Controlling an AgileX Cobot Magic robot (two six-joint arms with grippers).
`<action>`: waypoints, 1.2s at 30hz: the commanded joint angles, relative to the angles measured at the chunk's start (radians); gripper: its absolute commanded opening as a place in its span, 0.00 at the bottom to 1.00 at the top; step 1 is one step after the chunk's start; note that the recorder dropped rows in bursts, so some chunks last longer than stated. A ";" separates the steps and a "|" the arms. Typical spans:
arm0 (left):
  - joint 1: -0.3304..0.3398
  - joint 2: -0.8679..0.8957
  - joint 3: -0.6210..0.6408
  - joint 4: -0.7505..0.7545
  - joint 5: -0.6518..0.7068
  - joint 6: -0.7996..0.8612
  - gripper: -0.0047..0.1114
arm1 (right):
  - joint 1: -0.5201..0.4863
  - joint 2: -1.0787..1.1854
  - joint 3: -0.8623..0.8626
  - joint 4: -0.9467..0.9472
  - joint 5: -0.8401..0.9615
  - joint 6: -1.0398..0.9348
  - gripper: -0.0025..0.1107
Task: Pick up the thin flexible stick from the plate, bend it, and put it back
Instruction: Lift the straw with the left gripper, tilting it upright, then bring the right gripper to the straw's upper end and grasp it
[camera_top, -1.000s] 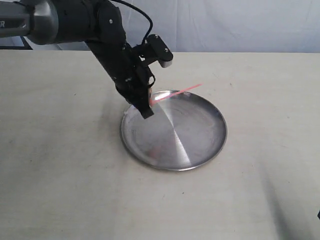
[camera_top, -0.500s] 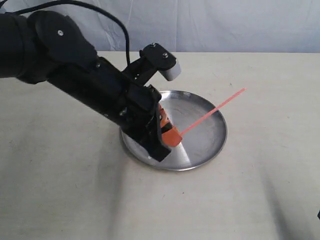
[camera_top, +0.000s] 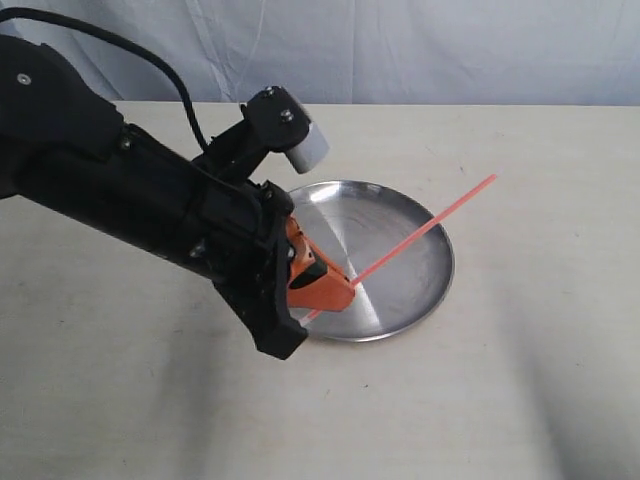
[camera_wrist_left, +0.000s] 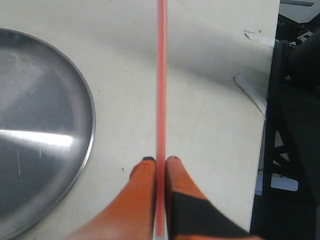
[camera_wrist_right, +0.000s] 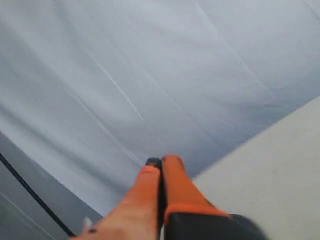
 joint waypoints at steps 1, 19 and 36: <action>-0.008 -0.013 0.008 -0.043 0.003 0.004 0.04 | -0.005 -0.005 0.002 0.199 -0.070 0.187 0.02; -0.008 -0.013 0.008 -0.151 0.039 0.058 0.04 | -0.003 0.095 -0.222 0.055 0.309 0.173 0.54; -0.008 -0.013 0.008 -0.207 0.069 0.074 0.04 | -0.003 0.385 -0.245 1.207 0.504 -0.960 0.50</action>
